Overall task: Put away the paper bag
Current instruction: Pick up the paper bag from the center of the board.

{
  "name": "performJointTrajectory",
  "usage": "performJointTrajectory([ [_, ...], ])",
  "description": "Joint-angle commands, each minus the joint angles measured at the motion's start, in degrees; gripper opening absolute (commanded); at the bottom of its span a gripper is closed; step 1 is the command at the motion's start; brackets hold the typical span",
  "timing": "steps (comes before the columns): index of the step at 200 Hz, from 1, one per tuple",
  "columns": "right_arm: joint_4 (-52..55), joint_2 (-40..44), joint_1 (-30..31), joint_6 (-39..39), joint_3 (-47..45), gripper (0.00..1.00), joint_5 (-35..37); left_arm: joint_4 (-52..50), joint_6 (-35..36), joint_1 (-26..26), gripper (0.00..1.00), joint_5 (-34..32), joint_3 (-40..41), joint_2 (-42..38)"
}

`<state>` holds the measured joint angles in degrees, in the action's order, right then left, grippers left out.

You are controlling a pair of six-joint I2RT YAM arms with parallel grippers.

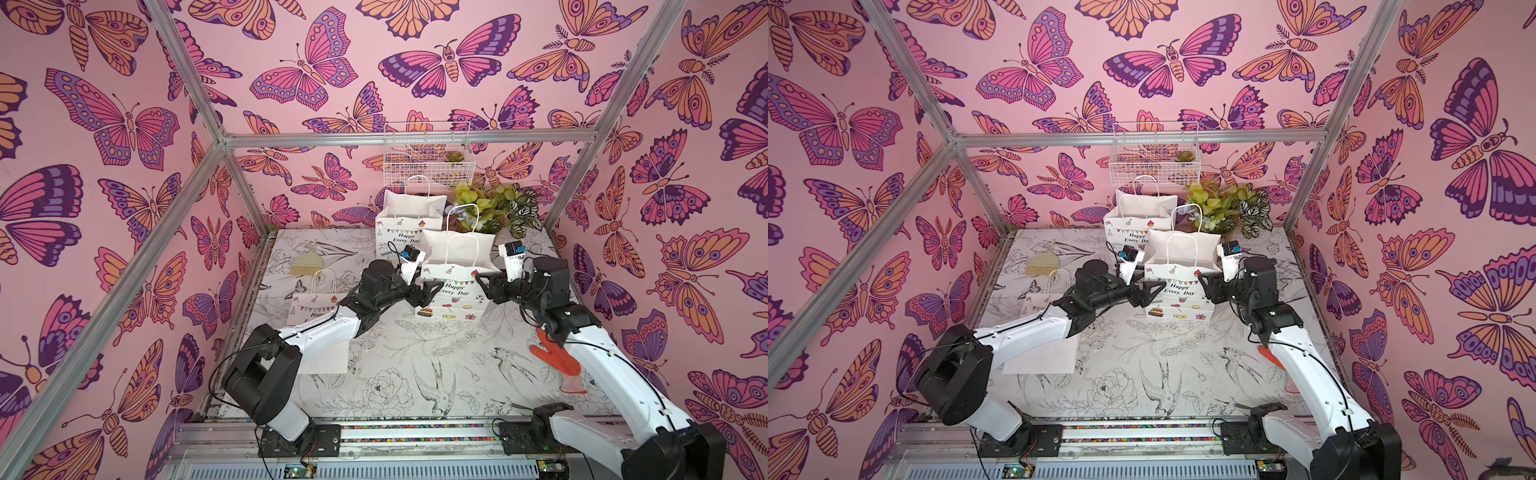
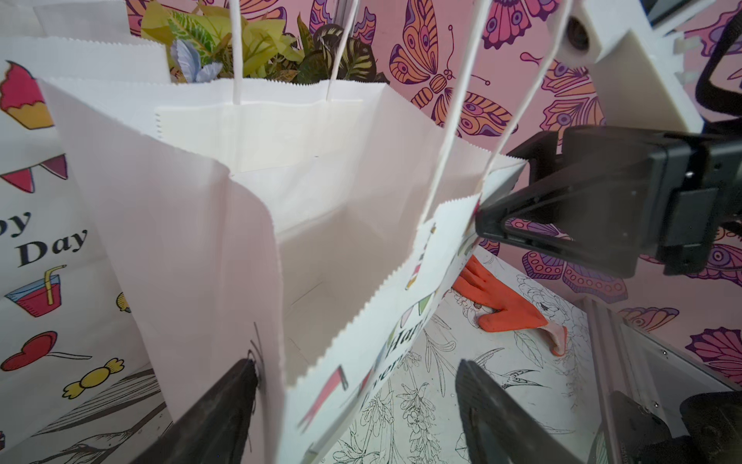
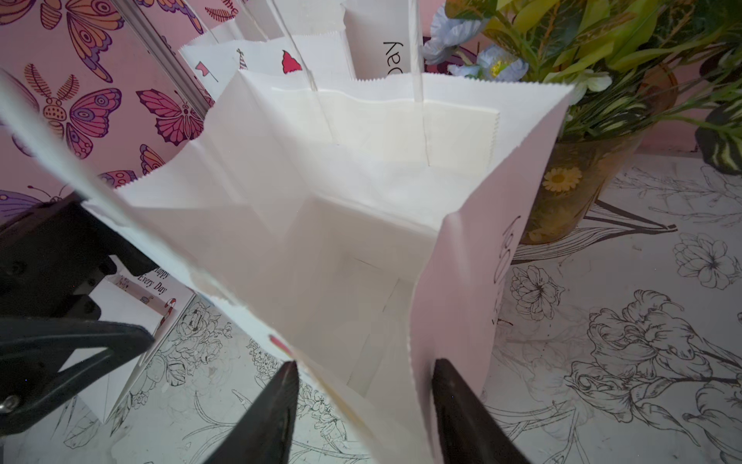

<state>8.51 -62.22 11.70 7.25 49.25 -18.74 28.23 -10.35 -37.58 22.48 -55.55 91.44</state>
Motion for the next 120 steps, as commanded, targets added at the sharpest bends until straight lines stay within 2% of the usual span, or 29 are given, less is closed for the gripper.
performJointTrajectory([
  [1,-2.97,-0.67,-0.26,-0.58,0.36,0.47,-2.97,-0.98,0.17,-0.12,0.79,0.46,-1.38,1.54],
  [55,-2.95,-0.42,-0.11,0.98,-0.47,0.21,-5.16,-1.56,-0.92,-0.13,0.78,2.04,-2.20,2.13],
  [86,0.98,2.04,-0.05,2.54,-0.38,0.00,-3.78,-1.56,-1.68,-0.12,0.82,2.66,-1.59,0.22],
  [120,8.96,5.44,-0.01,3.21,1.35,0.00,-2.44,-1.54,-2.17,-0.14,0.87,1.83,0.40,-3.95],
])
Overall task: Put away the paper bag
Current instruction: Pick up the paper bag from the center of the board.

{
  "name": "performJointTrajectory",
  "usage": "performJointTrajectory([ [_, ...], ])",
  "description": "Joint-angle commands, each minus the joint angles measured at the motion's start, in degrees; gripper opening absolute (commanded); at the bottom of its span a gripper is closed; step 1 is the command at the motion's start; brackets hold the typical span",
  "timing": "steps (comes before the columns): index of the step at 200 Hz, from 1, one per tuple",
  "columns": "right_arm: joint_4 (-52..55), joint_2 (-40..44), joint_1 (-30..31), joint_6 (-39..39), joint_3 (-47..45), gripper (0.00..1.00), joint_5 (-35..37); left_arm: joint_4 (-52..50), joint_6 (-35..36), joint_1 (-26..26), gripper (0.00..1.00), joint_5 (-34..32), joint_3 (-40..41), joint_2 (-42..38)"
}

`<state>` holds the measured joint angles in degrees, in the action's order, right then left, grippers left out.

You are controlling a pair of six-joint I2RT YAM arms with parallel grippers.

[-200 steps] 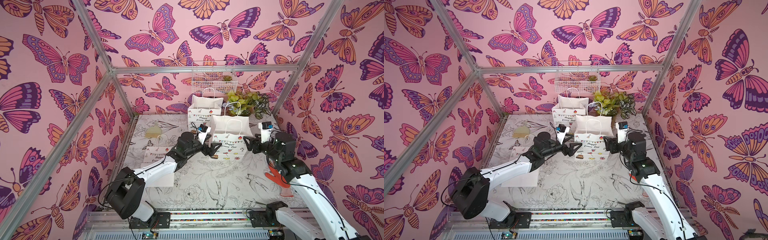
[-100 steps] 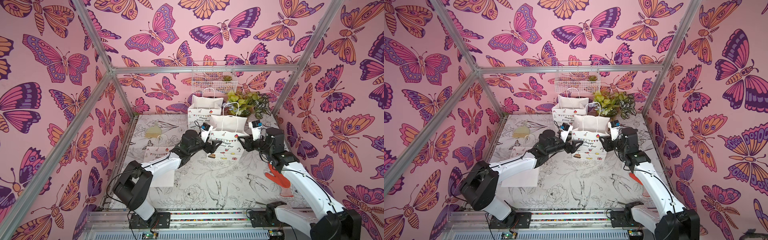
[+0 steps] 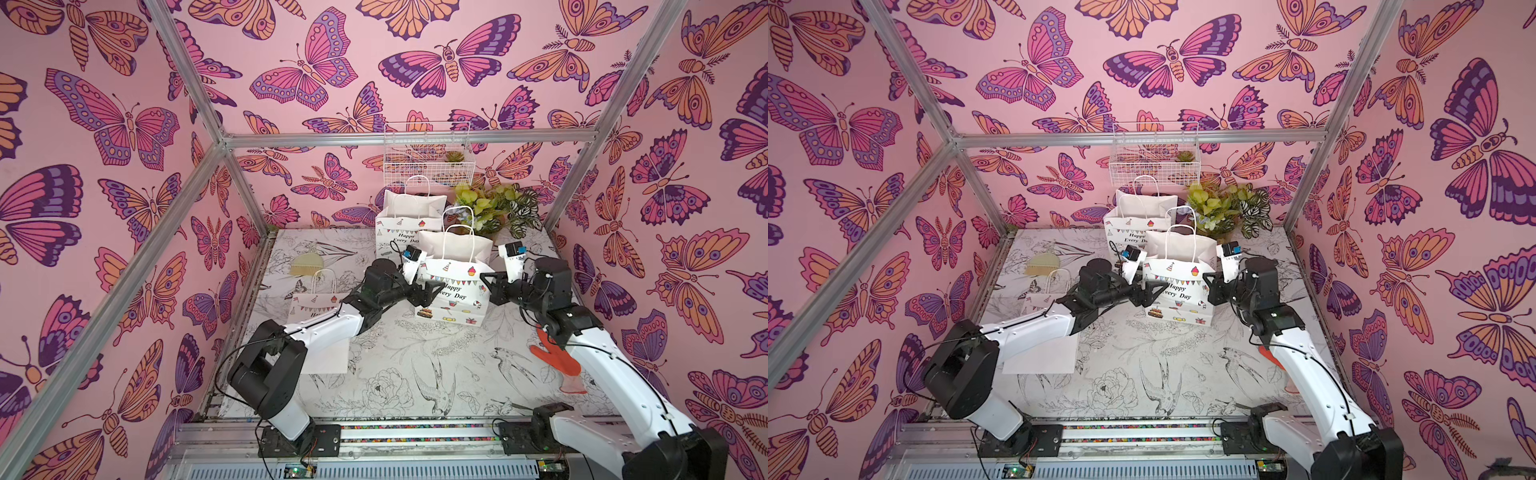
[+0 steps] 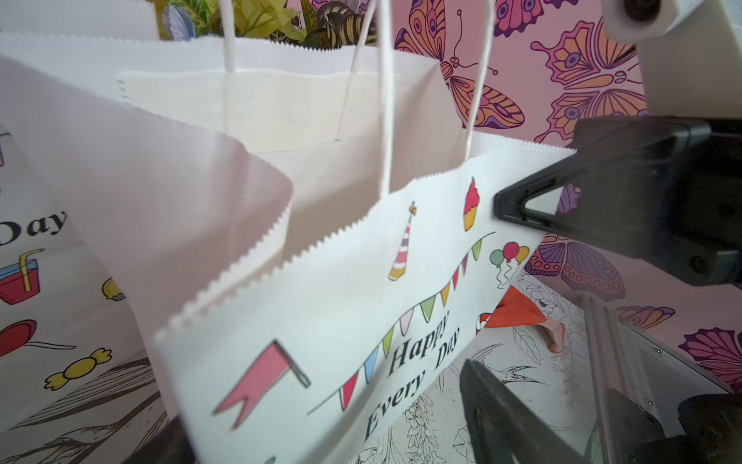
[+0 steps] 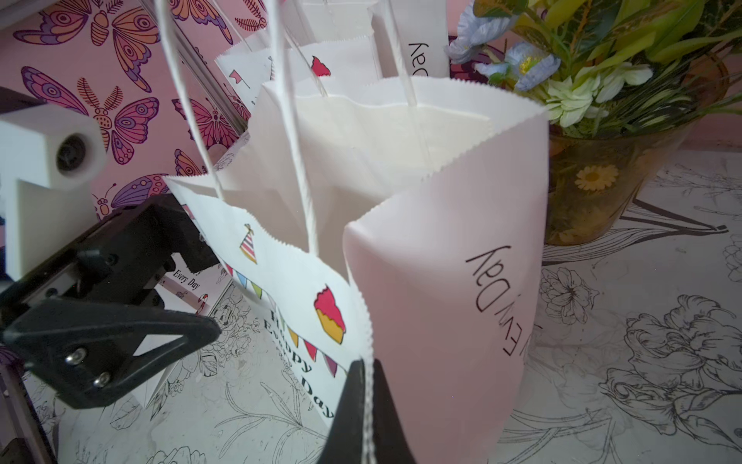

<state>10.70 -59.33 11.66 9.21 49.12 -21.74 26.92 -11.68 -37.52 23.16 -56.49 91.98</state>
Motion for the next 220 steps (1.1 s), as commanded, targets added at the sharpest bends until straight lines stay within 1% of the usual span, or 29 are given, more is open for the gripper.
performJointTrajectory([
  [1,7.05,2.64,0.03,1.20,1.62,0.00,0.56,-0.26,-0.86,-0.24,0.87,1.08,1.45,-4.74],
  [16,11.67,3.58,0.03,1.18,4.07,0.00,-0.74,-0.41,-0.72,-0.14,0.89,-1.17,3.97,-9.69],
  [33,17.58,3.63,0.03,0.86,7.78,0.00,-3.26,-3.19,0.23,0.19,0.91,-6.11,7.43,-18.20],
  [37,18.96,3.42,0.03,0.76,8.96,0.00,-4.00,-3.94,0.51,0.44,0.91,-7.54,8.52,-21.74],
  [50,23.91,2.42,0.03,0.37,12.74,0.00,-6.58,-5.48,0.94,1.37,0.93,-11.56,12.09,-28.81],
  [62,27.90,1.24,0.07,-0.03,16.25,0.00,-10.03,-7.11,0.41,3.74,0.93,-13.53,15.13,-35.03],
  [77,32.35,-0.03,0.55,-0.34,20.86,0.00,-13.86,-9.88,-2.12,9.54,0.94,-12.93,18.25,-41.83],
  [85,34.80,-0.81,0.83,-0.49,23.51,0.00,-14.89,-10.82,-4.30,13.50,0.95,-10.93,19.84,-44.66],
  [91,36.53,-1.52,1.24,-0.69,25.68,0.00,-17.17,-11.23,-5.76,17.39,0.95,-8.78,21.02,-46.50],
  [112,41.92,-3.82,2.07,-1.37,33.33,0.00,-22.42,-11.60,-10.00,28.50,0.95,0.25,23.99,-50.79],
  [128,44.26,-5.02,2.28,-1.63,38.39,0.00,-26.92,-11.51,-10.98,33.08,0.96,6.85,24.24,-51.60],
  [145,44.88,-6.01,2.23,-1.58,42.67,0.00,-31.01,-11.20,-10.67,35.20,0.96,14.96,23.26,-50.75],
  [155,44.94,-6.60,2.29,-1.32,45.11,0.00,-33.10,-9.92,-10.43,35.57,0.96,20.88,22.92,-50.14],
  [161,45.07,-7.10,2.23,-1.30,46.55,0.00,-34.02,-9.09,-10.78,35.75,0.96,23.01,22.77,-49.77],
  [184,50.24,-9.79,2.24,-4.12,55.11,0.00,-35.72,-8.61,-11.58,36.42,0.97,32.95,21.55,-47.74],
  [200,50.31,-10.84,2.25,-3.36,58.83,0.00,-36.93,-6.50,-13.39,36.51,0.97,40.36,20.91,-46.22],
  [213,50.12,-11.98,2.27,-2.68,60.99,0.00,-38.19,-3.96,-15.21,36.55,0.98,44.48,20.95,-45.59],
  [220,50.13,-12.48,2.26,-2.41,61.92,0.00,-38.38,-1.62,-16.80,36.55,0.98,45.29,21.36,-45.62],
])
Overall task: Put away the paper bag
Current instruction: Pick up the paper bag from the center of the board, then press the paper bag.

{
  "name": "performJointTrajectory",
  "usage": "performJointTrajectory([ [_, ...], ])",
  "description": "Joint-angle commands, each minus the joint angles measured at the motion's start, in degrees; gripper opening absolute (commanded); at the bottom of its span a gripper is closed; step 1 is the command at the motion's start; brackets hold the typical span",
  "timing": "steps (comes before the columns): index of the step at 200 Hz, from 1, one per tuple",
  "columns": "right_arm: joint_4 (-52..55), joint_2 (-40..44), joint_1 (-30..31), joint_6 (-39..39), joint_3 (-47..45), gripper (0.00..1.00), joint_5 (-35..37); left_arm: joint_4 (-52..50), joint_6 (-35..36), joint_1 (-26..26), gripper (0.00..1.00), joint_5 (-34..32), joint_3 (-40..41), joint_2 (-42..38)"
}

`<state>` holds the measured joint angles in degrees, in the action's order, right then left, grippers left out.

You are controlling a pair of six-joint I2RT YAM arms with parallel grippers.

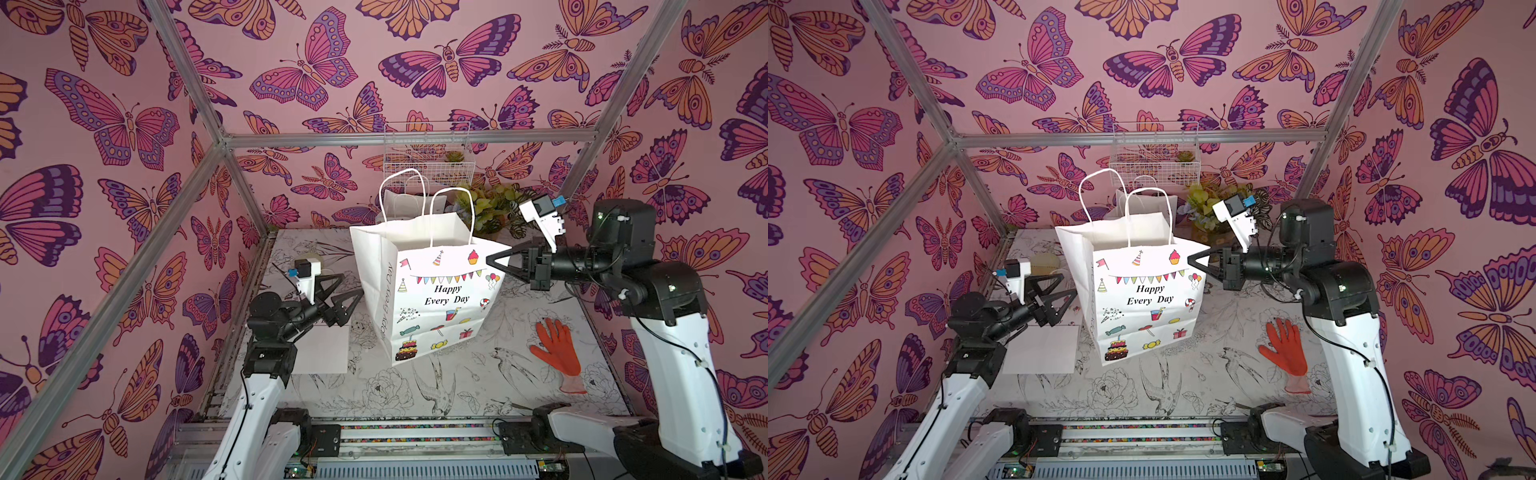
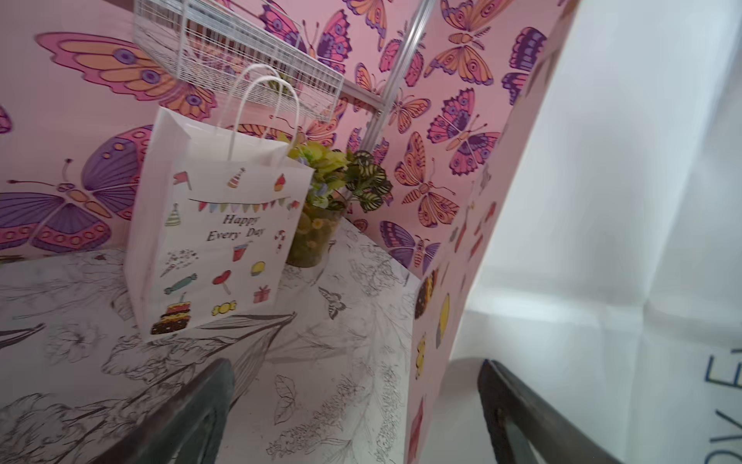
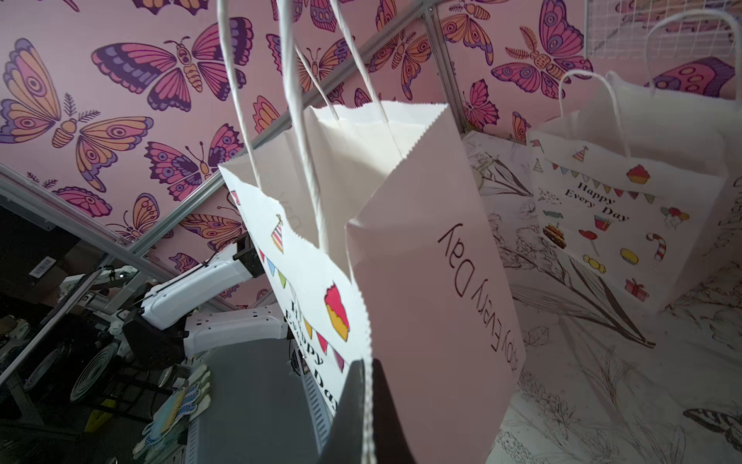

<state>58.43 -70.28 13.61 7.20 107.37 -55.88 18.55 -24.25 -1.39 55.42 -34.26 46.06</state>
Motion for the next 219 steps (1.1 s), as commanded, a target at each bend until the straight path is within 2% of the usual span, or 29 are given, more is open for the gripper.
performJointTrajectory([
  [1,2.44,-1.57,0.30,-0.37,3.79,0.00,-4.24,7.15,-4.45,0.42,0.98,13.08,-0.80,0.32],
  [21,2.76,-2.81,0.19,0.11,5.89,0.00,-4.14,12.75,-7.87,0.43,1.00,13.27,0.64,-0.03],
  [98,1.47,-5.04,-0.72,2.66,9.18,0.00,-5.75,15.84,-10.90,-2.50,1.00,18.14,-1.11,3.42],
  [165,-4.97,-4.63,-1.61,8.40,8.48,0.00,-9.50,15.66,-9.62,-6.22,0.96,17.42,-2.01,8.59],
  [219,-14.66,-2.28,-3.25,15.88,3.37,0.00,-13.00,7.93,-4.62,-7.75,0.91,16.53,-3.85,9.57],
])
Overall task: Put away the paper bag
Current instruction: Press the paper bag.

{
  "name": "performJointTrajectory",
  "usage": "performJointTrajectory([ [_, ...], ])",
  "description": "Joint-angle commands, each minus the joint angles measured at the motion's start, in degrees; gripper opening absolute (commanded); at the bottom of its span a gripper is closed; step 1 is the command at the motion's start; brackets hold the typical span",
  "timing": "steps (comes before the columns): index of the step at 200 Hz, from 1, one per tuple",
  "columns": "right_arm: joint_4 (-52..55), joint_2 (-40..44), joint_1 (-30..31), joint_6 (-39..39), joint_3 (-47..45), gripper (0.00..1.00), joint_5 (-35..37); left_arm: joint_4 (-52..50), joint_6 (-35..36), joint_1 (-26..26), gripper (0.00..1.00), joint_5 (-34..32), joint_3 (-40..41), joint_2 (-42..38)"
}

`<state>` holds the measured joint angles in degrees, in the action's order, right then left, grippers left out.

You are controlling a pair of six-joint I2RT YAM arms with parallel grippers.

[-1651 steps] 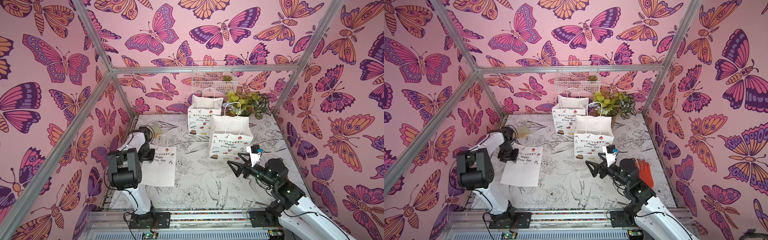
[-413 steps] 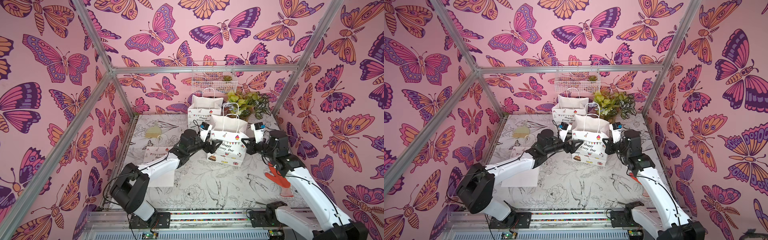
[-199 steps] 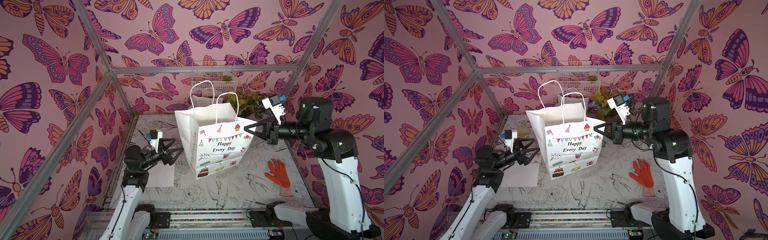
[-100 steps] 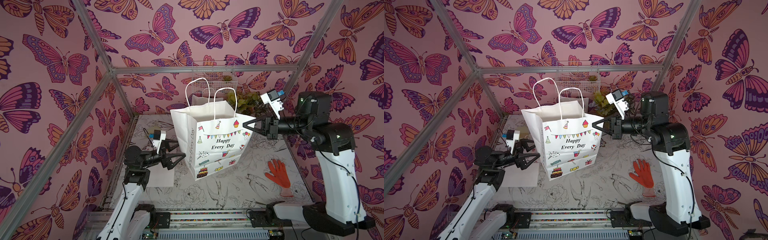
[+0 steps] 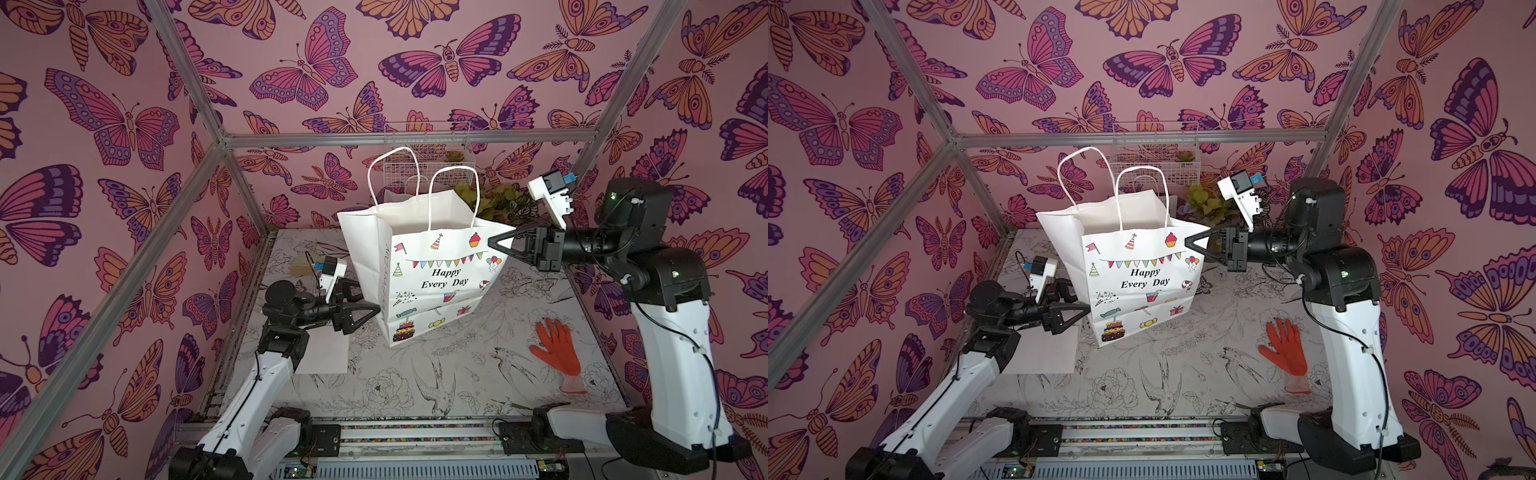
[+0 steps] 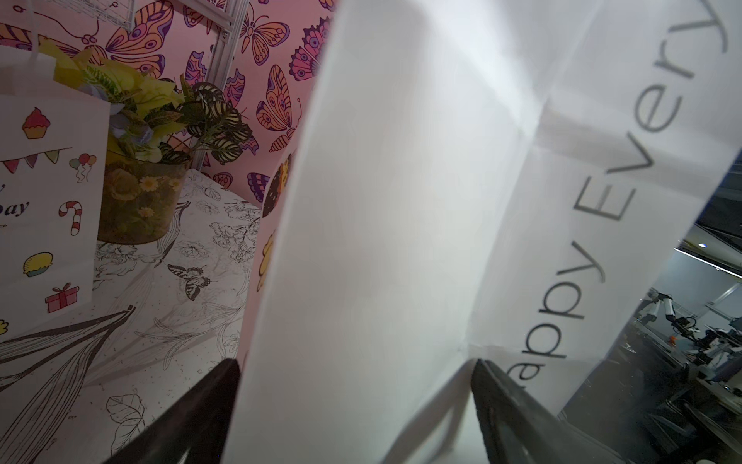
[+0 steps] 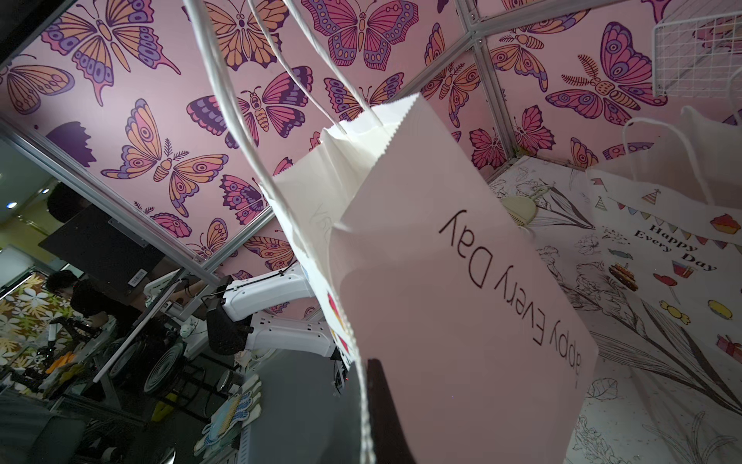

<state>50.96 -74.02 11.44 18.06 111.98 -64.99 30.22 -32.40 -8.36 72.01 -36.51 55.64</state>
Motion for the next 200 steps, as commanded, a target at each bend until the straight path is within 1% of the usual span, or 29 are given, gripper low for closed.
performJointTrajectory([
  [1,-7.36,1.48,-1.12,5.21,-1.29,0.00,-3.94,-3.84,3.60,-0.78,0.91,-0.13,-1.66,0.00],
  [19,-10.97,2.18,-1.32,8.48,-2.92,0.00,-4.67,-5.93,4.99,-1.23,0.90,-1.15,-2.24,0.16],
  [44,-24.84,4.43,-1.39,18.23,-10.53,0.00,-6.83,-8.45,7.04,-3.02,0.89,-3.75,-3.40,1.32],
  [53,-27.25,4.97,-1.38,19.74,-12.49,0.00,-7.15,-10.12,8.37,-3.83,0.89,-4.52,-3.97,1.82],
  [70,-27.39,5.59,-1.40,19.40,-14.48,0.00,-7.08,-12.45,10.32,-4.94,0.89,-5.79,-4.68,2.54],
  [98,-26.84,6.16,-1.34,18.90,-16.24,0.00,-7.06,-15.16,12.16,-5.18,0.88,-8.67,-5.25,2.17],
  [119,-23.54,6.12,-1.42,16.16,-16.01,0.00,-6.99,-16.22,13.10,-5.19,0.88,-11.80,-5.07,0.25],
  [128,-22.50,6.23,-1.54,15.32,-15.84,0.00,-7.19,-19.65,15.67,-5.21,0.88,-13.20,-5.46,-1.06],
  [144,-21.78,6.63,-2.74,14.82,-15.66,0.00,-7.85,-32.12,23.27,-4.88,0.89,-17.12,-7.59,-3.04],
  [153,-21.78,6.96,-3.38,14.77,-15.66,0.00,-7.87,-36.58,25.59,-4.39,0.89,-19.18,-8.22,-3.76],
  [178,-21.78,6.89,-3.66,14.63,-15.48,0.00,-7.96,-37.79,25.73,-3.59,0.87,-19.23,-8.48,-3.47],
  [200,-21.69,6.51,-4.01,14.80,-15.06,0.00,-8.07,-41.13,27.00,-3.59,0.79,-19.65,-9.89,-2.72],
])
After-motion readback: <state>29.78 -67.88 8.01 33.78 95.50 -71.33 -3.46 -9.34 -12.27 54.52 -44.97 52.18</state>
